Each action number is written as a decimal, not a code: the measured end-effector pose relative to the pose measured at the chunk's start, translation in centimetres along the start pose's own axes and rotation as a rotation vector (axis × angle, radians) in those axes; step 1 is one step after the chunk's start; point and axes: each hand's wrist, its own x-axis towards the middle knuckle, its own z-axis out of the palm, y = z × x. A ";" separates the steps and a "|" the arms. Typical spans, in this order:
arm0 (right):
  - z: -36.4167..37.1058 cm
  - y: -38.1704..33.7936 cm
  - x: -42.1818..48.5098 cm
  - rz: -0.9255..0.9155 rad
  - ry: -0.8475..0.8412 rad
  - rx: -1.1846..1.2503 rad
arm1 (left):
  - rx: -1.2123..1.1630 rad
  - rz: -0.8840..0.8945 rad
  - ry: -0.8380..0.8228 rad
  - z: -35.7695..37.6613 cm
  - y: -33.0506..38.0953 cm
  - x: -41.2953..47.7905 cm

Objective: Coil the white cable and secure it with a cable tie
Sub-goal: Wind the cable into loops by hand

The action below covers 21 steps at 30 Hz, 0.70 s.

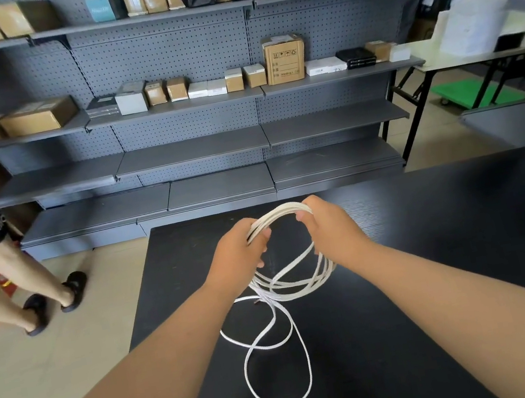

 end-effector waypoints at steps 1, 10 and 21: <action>0.1 0.1 0.0 0.032 0.002 0.044 | -0.005 0.000 0.009 0.0 -0.1 0.0; -0.3 1.0 -0.1 -0.001 -0.104 0.151 | 0.338 0.160 -0.024 -1.2 0.6 1.0; -0.6 -0.4 0.3 -0.212 -0.191 -0.271 | 0.531 0.255 -0.144 -1.7 1.9 1.6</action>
